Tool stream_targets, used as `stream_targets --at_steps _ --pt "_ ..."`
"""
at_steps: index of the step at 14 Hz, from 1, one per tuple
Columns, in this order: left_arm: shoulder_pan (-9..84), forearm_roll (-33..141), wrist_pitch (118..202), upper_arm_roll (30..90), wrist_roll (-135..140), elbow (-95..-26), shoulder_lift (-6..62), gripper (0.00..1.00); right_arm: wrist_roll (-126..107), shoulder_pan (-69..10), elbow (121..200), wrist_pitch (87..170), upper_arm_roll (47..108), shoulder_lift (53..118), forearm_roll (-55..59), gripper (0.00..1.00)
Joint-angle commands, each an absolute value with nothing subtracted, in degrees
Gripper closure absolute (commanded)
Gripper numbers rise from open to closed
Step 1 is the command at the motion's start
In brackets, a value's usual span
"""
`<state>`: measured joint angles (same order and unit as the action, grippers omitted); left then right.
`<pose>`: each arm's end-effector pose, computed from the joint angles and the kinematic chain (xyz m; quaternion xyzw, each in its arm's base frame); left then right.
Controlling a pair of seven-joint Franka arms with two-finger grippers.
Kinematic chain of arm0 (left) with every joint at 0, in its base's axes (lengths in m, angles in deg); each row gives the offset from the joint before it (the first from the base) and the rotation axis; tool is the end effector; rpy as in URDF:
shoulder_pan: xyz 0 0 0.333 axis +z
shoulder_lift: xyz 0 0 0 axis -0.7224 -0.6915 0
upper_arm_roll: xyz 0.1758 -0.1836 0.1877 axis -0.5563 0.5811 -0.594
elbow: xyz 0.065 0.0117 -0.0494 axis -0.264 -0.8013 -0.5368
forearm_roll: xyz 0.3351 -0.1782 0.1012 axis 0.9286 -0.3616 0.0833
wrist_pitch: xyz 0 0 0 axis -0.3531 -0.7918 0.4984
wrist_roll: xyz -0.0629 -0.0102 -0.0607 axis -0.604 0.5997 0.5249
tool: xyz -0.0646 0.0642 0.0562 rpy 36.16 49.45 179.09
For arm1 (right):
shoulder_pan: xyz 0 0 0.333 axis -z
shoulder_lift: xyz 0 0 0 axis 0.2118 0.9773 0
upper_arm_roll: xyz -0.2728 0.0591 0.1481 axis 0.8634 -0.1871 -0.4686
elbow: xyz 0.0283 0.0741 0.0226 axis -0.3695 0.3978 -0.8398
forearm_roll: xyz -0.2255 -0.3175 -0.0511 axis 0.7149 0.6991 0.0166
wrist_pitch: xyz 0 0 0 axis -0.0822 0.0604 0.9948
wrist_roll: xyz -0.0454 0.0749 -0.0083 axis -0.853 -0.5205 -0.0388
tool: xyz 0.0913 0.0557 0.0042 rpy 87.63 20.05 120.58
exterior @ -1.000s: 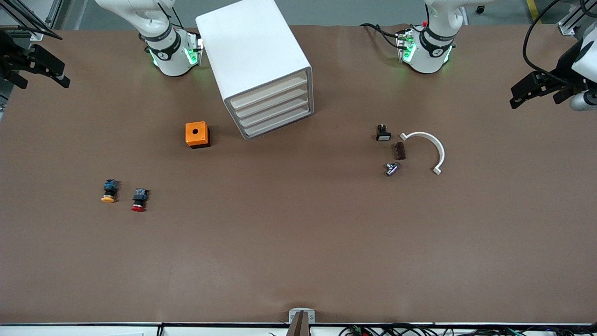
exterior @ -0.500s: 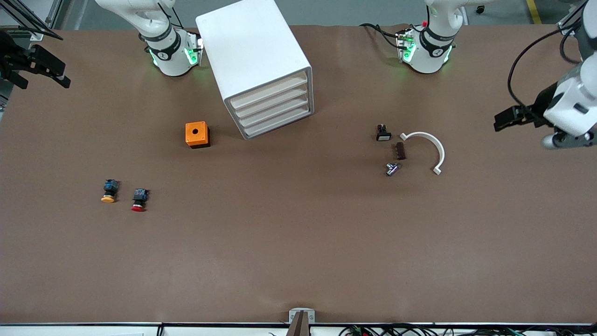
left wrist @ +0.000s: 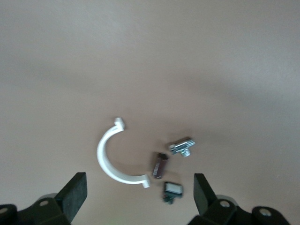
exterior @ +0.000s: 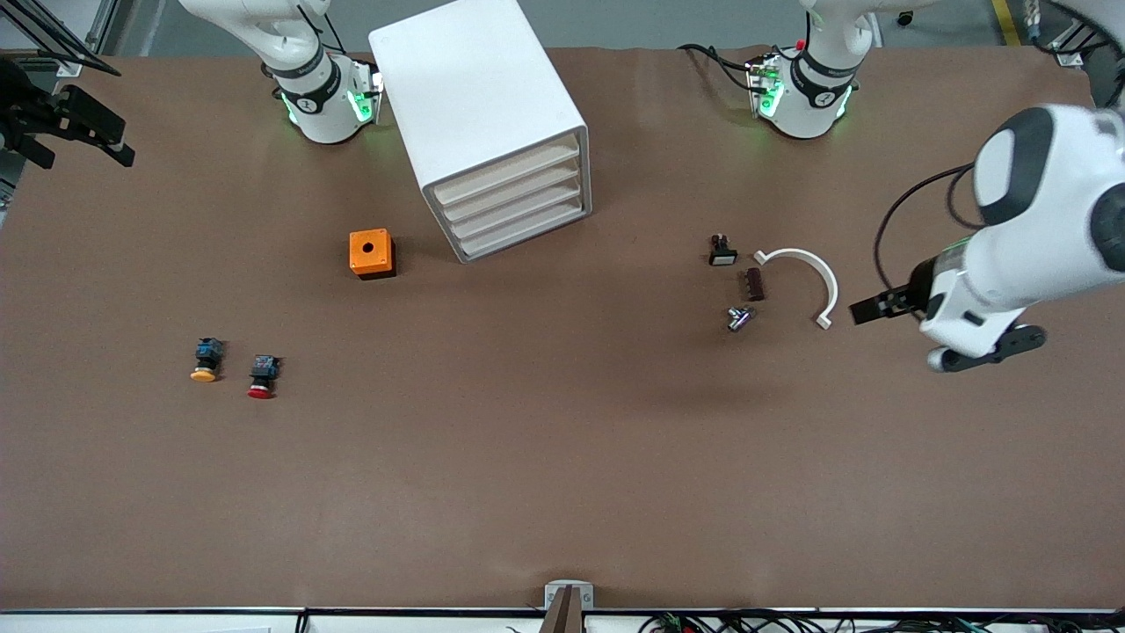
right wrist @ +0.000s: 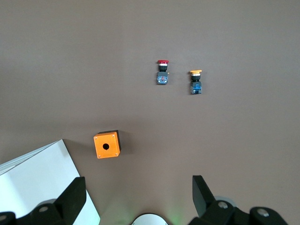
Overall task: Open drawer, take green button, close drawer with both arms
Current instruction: 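Reach the left gripper toward the white cabinet's drawer handle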
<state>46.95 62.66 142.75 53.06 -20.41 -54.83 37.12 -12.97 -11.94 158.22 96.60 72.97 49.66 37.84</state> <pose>0.6154 -0.1032 0.4384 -0.9820 -0.1653 0.0918 0.0044 0.4732 -0.0107 0.6706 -0.9999 -0.0039 0.0071 0.0092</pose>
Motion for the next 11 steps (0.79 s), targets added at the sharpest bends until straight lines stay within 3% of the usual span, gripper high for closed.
stream_targets --at_steps 1,11 --pt "43.01 62.25 145.6 53.11 -28.02 -53.9 32.22 0.0 -13.5 -12.58 156.85 95.73 72.79 50.72 38.47 0.0" --pt "26.58 60.23 149.56 53.11 -75.0 -51.88 17.98 0.0 -13.5 -12.75 156.76 95.99 72.79 50.9 38.47 0.0"
